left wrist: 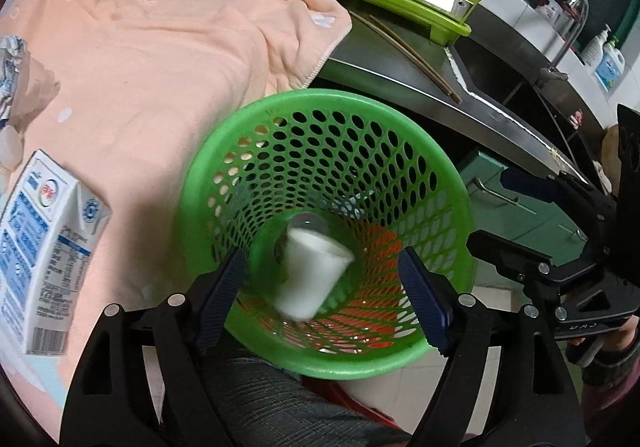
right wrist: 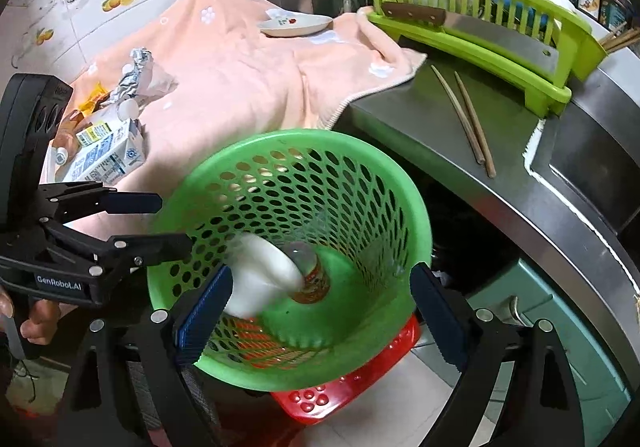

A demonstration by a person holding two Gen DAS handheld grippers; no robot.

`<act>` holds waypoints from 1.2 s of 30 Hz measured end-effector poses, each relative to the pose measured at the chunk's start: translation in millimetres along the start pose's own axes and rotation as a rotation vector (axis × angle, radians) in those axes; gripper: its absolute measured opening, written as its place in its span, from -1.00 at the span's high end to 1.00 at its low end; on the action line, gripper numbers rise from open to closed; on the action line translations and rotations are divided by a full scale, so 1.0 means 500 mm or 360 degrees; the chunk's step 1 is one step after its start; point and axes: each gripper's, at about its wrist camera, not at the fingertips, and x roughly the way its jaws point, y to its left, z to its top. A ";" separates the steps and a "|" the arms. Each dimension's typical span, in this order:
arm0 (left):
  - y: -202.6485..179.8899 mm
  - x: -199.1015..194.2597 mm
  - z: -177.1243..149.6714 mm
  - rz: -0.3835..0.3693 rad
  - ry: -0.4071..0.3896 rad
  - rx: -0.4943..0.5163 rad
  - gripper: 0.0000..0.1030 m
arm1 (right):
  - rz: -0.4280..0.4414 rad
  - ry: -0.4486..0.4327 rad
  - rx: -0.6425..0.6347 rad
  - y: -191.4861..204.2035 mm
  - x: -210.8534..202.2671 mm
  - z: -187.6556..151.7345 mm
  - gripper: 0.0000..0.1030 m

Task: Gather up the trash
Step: 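Drop the white paper cup into the green basket with the left tool, then grasp the Yili milk carton with the left tool while the right tool reaches the black box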

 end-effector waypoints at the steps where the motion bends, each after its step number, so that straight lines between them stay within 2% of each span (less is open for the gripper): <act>1: 0.002 -0.007 -0.001 0.0003 -0.0010 0.0007 -0.51 | 0.0003 -0.0003 -0.0005 0.005 -0.001 0.002 -0.69; 6: 0.022 -0.052 -0.006 0.0091 -0.0083 0.0074 -0.51 | 0.0016 -0.0015 -0.0015 0.022 -0.004 0.011 -0.71; 8: 0.040 -0.080 -0.001 0.0169 -0.0136 0.0105 -0.51 | 0.0021 -0.0012 -0.0019 0.027 -0.003 0.013 -0.71; 12: 0.084 -0.119 0.008 0.0327 -0.0211 0.0123 -0.67 | 0.0038 -0.0006 -0.0035 0.038 0.001 0.016 -0.72; 17: 0.150 -0.135 0.019 0.0451 -0.0202 0.0123 -0.67 | 0.0063 -0.0002 -0.0063 0.057 0.006 0.022 -0.72; 21: 0.196 -0.130 0.022 0.0495 -0.0148 0.0146 -0.68 | 0.0077 0.0008 -0.0079 0.068 0.013 0.026 -0.72; 25: 0.226 -0.110 0.024 0.0474 -0.0084 0.0168 -0.68 | 0.0089 0.0026 -0.0097 0.078 0.022 0.030 -0.72; 36: 0.258 -0.079 0.026 0.0470 -0.0019 0.0227 -0.66 | 0.0098 0.0059 -0.0134 0.103 0.039 0.042 -0.72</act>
